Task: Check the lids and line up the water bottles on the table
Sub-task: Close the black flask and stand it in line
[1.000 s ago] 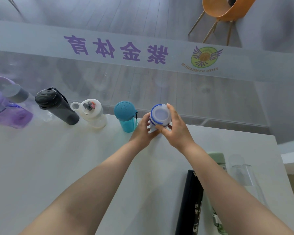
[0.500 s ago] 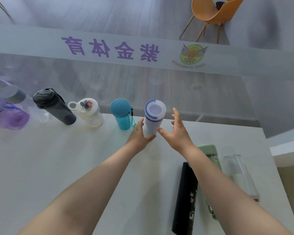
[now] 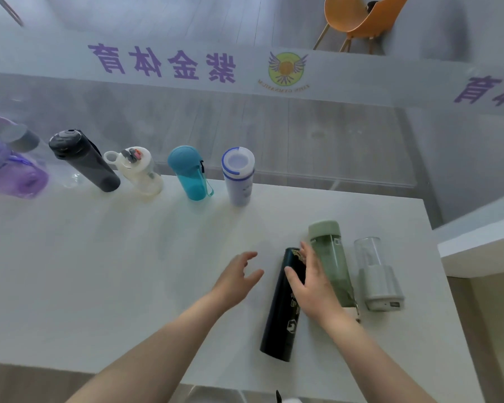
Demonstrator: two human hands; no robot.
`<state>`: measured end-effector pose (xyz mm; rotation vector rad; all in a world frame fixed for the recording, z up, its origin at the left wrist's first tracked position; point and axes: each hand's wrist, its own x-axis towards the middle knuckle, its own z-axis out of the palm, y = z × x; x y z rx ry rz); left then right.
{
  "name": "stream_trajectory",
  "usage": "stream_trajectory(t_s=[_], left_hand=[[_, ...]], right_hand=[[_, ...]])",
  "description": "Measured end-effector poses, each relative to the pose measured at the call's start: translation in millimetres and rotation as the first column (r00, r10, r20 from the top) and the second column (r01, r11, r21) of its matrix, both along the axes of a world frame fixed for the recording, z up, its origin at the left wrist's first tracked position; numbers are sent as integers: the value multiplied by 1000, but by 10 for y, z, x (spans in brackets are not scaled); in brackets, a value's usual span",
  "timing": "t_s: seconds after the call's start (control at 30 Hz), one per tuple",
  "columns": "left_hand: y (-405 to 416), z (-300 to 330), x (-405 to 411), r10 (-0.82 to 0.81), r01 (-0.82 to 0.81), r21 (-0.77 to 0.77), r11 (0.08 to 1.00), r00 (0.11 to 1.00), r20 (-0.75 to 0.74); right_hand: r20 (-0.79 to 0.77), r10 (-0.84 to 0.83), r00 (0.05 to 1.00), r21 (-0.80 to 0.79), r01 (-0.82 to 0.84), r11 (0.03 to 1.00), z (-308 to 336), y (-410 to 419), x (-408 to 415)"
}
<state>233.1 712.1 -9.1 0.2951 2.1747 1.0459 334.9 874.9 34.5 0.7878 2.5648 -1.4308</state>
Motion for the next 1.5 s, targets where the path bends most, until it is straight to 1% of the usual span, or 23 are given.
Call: stream_trajectory(t_s=[0.13, 0.23, 0.33, 0.53, 0.67, 0.73, 0.83, 0.9, 0.97, 1.07, 1.13, 1.2, 1.27, 1.4, 1.5], left_hand=[[17, -53, 544, -17, 17, 12, 1000, 998, 53], [44, -58, 841, 40, -44, 33, 998, 993, 110], [78, -29, 1074, 95, -105, 61, 993, 985, 146], [115, 47, 1330, 101, -102, 14, 995, 994, 46], [182, 93, 1435, 62, -63, -39, 997, 998, -26], [193, 106, 1471, 72, -74, -63, 995, 997, -33], [171, 78, 1515, 66, -70, -138, 988, 997, -31], [147, 86, 1555, 63, -65, -150, 987, 998, -17], [102, 88, 1577, 75, -76, -143, 987, 997, -9], [57, 153, 1578, 140, -136, -100, 986, 990, 29], [55, 268, 1564, 189, -186, -58, 981, 981, 52], [54, 350, 1541, 215, -214, -32, 976, 976, 47], [59, 438, 1512, 235, -234, -21, 972, 972, 24], [79, 655, 1431, 255, -256, -22, 967, 966, -41], [88, 821, 1358, 257, -259, -6, 966, 960, -109]], right_hand=[[28, 79, 997, -16, -78, 997, -75, -8, 481], [85, 126, 988, -66, -120, 991, -165, -30, 776], [96, 182, 979, -109, -171, 979, -242, -55, 982], [144, 361, 921, -74, -354, 932, -388, -62, 1210], [147, 416, 897, -72, -409, 909, -444, -20, 1268], [137, 431, 892, -32, -431, 902, -475, 27, 1271], [111, 454, 884, 38, -461, 887, -479, 90, 1220], [104, 475, 874, 95, -484, 870, -459, 116, 1165], [117, 501, 858, 183, -514, 838, -443, 125, 1122], [137, 537, 832, 319, -550, 772, -404, 95, 1067], [60, 562, 825, 435, -528, 729, -395, 81, 1007], [11, 568, 823, 519, -491, 700, -439, 114, 932], [0, 577, 817, 532, -488, 692, -419, 155, 851], [-38, 578, 815, 526, -476, 705, -303, 226, 706], [-72, 562, 824, 469, -469, 749, -236, 269, 650]])
